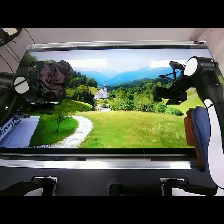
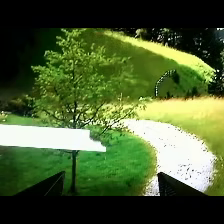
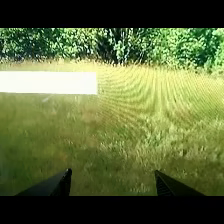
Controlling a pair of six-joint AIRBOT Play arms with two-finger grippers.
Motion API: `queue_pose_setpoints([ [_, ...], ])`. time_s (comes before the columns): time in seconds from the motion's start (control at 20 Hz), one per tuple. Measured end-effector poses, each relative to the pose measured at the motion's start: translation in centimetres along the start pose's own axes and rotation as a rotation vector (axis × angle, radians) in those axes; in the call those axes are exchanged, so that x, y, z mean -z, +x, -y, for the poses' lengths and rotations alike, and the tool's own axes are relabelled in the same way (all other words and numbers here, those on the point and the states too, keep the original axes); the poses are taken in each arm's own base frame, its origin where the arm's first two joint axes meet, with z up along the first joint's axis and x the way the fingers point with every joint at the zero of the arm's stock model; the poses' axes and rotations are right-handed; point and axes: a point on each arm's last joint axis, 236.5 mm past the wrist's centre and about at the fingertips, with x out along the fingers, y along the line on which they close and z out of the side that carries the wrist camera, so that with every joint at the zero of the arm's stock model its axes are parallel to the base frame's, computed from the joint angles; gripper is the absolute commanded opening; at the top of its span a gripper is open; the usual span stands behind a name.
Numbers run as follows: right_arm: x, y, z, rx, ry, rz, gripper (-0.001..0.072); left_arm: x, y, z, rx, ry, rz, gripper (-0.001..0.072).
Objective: Fold the shirts.
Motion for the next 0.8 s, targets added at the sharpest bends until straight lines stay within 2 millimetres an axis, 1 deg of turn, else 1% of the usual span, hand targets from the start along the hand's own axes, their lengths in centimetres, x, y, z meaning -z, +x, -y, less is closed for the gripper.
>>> queue_pose_setpoints([
  [0.1, -1.5, 0.0, -0.2, -0.008, 0.0, 0.064, 0.0616, -1.0, 0.4, 0.2, 0.007, 0.001, 0.037, 0.0679],
  [0.2, -2.6, -0.1, -0.3, -0.013, 0.0, 0.109, 0.0617, -1.8, 0.7, 0.4, 0.013, 0.001, 0.065, 0.068],
  [0.3, -3.7, -0.3, -0.4, -0.02, 0.001, 0.155, 0.0617, -2.9, 1.2, 0.8, 0.027, 0.001, 0.105, 0.072],
  [0.35, -4.4, -0.4, -0.5, -0.024, 0.001, 0.188, 0.0617, -4.3, 1.3, 0.8, 0.03, 0.0, 0.156, 0.072],
  [0.4, -5.4, -0.6, -0.6, -0.03, 0.001, 0.23, 0.0616, -6.4, 1.3, 0.3, 0.023, -0.016, 0.225, 0.072],
  [0.45, -6.2, -0.9, -0.8, -0.035, 0.001, 0.265, 0.0616, -8.6, 1.2, -0.7, 0.012, -0.05, 0.287, 0.072],
  [0.5, -7.0, -1.1, -0.9, -0.04, 0.001, 0.298, 0.0616, -10.7, 1.3, -2.2, 0.001, -0.1, 0.333, 0.072],
  [0.55, -7.5, -1.2, -0.9, -0.044, 0.001, 0.323, 0.0616, -12.8, 1.7, -4.2, -0.01, -0.17, 0.359, 0.072],
  [0.6, -7.9, -1.4, -1.0, -0.046, 0.001, 0.339, 0.0615, -14.5, 2.5, -6.3, -0.009, -0.248, 0.367, 0.072],
  [0.65, -8.2, -1.4, -1.0, -0.048, 0.001, 0.351, 0.0615, -15.5, 4.0, -8.9, -0.006, -0.349, 0.346, 0.072],
  [0.7, -8.3, -1.5, -1.0, -0.048, 0.001, 0.357, 0.0615, -15.9, 5.8, -11.4, 0.011, -0.46, 0.313, 0.072],
  [0.8, -8.2, -1.4, -1.0, -0.048, 0.001, 0.351, 0.0615, -15.3, 9.9, -14.9, 0.074, -0.664, 0.226, 0.072],
])
